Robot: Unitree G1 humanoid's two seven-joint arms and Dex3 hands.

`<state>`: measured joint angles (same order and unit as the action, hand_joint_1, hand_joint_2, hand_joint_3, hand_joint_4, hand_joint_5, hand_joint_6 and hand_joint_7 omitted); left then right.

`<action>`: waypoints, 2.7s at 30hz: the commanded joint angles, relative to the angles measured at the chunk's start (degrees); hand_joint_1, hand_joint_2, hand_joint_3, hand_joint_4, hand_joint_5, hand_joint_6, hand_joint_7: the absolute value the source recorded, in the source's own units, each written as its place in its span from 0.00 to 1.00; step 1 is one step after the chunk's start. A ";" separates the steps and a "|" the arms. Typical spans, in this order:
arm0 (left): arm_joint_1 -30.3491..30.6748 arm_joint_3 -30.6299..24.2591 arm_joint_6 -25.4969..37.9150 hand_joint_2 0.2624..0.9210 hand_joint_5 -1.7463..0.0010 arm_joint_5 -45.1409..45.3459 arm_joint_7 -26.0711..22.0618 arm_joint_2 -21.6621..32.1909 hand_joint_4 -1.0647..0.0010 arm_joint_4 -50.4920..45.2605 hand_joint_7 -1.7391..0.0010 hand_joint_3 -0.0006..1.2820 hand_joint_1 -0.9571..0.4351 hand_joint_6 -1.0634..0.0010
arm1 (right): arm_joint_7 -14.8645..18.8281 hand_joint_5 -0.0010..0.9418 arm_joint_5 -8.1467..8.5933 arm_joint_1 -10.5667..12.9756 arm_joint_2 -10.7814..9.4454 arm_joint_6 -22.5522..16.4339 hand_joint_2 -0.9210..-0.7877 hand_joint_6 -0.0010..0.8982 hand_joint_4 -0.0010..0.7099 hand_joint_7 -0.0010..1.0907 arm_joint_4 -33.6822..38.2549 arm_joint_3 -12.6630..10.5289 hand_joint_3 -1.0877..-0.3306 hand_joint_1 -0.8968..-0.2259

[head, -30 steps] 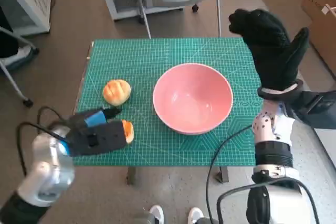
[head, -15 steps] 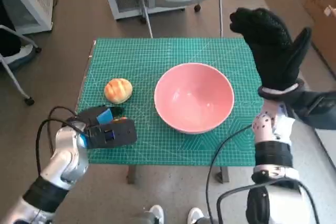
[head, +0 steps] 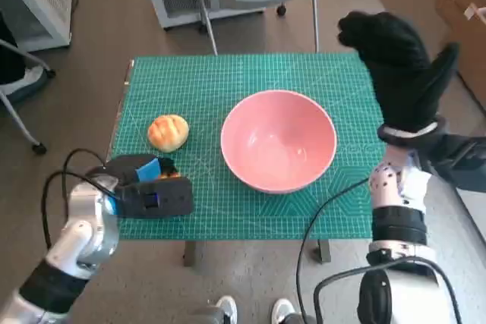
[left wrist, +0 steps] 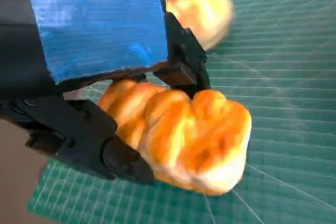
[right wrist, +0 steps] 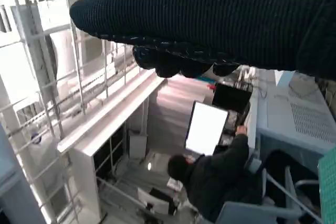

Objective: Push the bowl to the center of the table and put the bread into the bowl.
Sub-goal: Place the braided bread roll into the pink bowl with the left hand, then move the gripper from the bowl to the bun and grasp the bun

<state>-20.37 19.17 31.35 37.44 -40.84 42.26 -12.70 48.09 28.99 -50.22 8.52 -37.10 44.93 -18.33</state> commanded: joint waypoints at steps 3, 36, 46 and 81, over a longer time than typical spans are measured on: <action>-0.09 -10.12 1.24 0.98 0.31 -4.55 -2.27 0.71 0.33 -15.56 0.40 0.04 0.69 0.36 | -0.64 0.00 -0.58 1.30 0.35 0.41 0.00 0.53 0.48 0.00 0.21 0.03 0.49 0.39; -31.94 6.01 -13.80 0.99 0.33 -1.87 6.94 -20.58 0.29 13.67 0.41 0.02 0.69 0.34 | -1.77 0.00 -0.80 3.39 0.23 0.95 0.00 0.53 0.48 0.00 -3.36 1.08 0.48 0.39; -35.80 9.36 -18.51 1.00 0.33 -0.74 9.53 -25.13 0.33 28.43 0.35 0.04 0.69 0.40 | -4.07 0.00 -1.35 5.10 0.84 1.62 0.00 0.52 0.47 0.00 -6.37 1.36 0.47 0.39; -31.23 2.04 -19.12 0.76 1.00 -7.63 5.65 -21.65 1.00 25.89 0.94 0.01 0.36 0.88 | -6.47 0.00 -1.63 6.28 0.19 2.77 0.00 0.52 0.49 0.00 -8.09 2.77 0.47 0.39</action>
<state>-53.35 22.62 11.18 30.36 -34.95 18.72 16.17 40.91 27.39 -44.54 8.80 -34.67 35.84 -15.67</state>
